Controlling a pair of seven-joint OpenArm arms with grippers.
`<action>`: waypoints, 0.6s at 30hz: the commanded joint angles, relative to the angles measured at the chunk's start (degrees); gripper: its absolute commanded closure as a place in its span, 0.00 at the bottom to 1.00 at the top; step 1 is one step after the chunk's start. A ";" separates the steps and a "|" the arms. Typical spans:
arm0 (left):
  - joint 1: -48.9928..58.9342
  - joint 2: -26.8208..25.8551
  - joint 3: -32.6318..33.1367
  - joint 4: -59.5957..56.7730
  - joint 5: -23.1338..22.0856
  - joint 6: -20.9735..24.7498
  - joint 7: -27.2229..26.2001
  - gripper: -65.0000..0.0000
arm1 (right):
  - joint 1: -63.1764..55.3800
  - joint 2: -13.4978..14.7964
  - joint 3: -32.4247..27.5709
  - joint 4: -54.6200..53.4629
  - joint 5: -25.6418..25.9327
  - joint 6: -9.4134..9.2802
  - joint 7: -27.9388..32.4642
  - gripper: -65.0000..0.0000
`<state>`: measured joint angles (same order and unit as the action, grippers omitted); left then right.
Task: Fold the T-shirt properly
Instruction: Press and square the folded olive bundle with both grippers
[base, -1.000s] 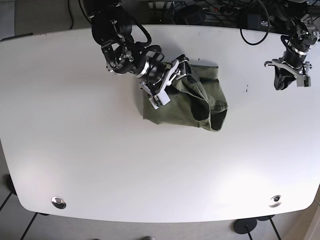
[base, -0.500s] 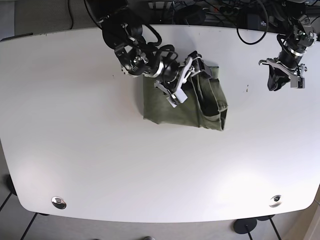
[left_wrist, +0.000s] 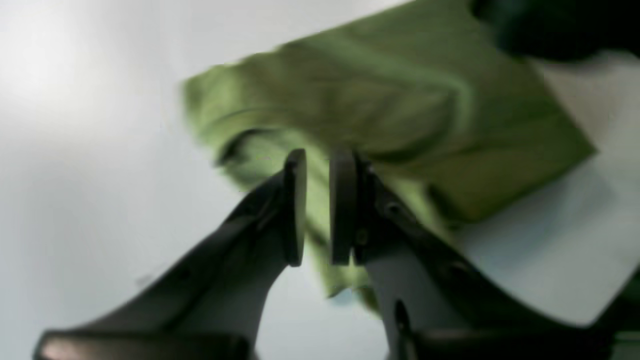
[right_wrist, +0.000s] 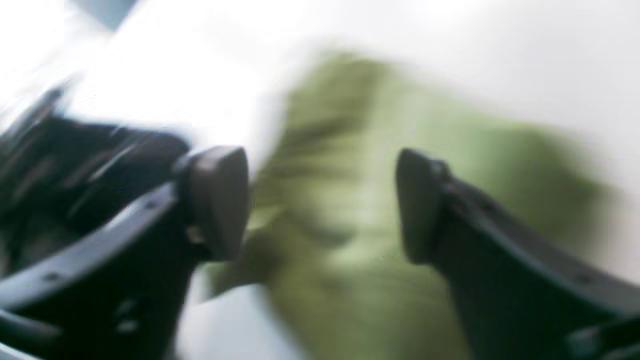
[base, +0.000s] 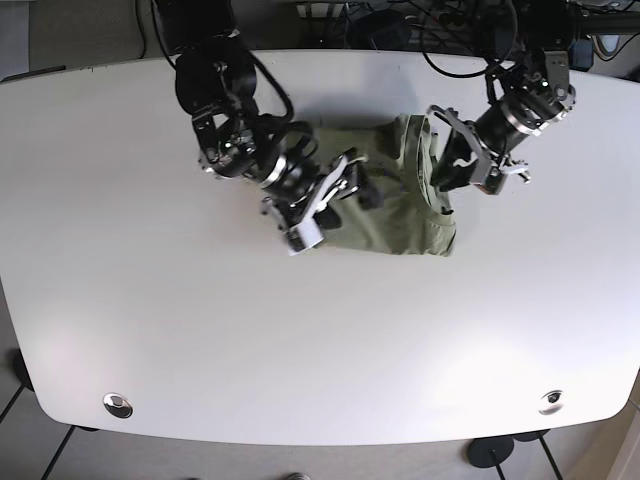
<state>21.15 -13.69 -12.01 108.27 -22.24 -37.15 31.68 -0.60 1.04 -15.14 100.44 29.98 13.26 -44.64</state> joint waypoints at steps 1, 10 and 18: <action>-0.09 -0.59 2.47 2.19 -0.66 0.09 -1.22 0.90 | 1.44 -0.38 2.52 0.08 1.98 1.29 1.61 0.57; -0.09 -0.77 13.90 1.58 -0.49 0.09 -1.04 0.90 | 5.66 2.70 3.93 -15.83 1.98 1.64 6.36 0.88; 0.17 -6.92 11.26 -7.65 -0.57 0.09 -1.04 0.90 | 6.01 5.86 -2.75 -25.85 1.98 1.64 16.12 0.88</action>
<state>21.58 -20.10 -0.49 99.72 -21.89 -36.97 32.03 4.82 6.63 -17.87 74.43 32.40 15.03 -27.33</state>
